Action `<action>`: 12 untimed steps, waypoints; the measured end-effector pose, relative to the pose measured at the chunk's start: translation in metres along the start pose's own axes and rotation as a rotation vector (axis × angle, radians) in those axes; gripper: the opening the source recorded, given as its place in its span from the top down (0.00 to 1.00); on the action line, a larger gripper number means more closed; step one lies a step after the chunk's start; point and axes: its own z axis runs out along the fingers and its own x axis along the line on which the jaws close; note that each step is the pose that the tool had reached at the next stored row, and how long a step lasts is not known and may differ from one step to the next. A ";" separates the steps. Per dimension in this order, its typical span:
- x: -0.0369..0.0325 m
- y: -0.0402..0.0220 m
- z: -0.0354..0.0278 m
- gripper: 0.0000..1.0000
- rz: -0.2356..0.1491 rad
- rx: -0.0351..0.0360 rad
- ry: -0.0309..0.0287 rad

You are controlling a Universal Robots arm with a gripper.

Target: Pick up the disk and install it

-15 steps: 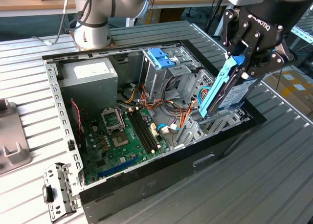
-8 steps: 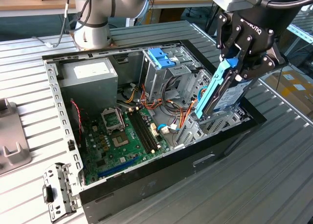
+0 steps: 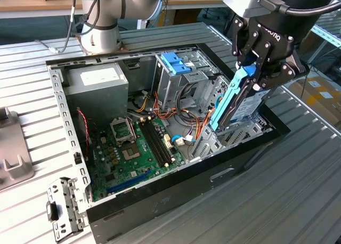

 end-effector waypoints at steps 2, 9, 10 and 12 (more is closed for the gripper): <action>-0.0014 0.0003 0.0011 0.63 -0.007 -0.0001 -0.0013; -0.0020 0.0009 0.0042 0.63 -0.020 -0.0004 -0.0030; -0.0020 0.0010 0.0051 0.63 -0.022 -0.0004 -0.0033; -0.0022 0.0014 0.0083 0.63 -0.022 -0.0004 -0.0032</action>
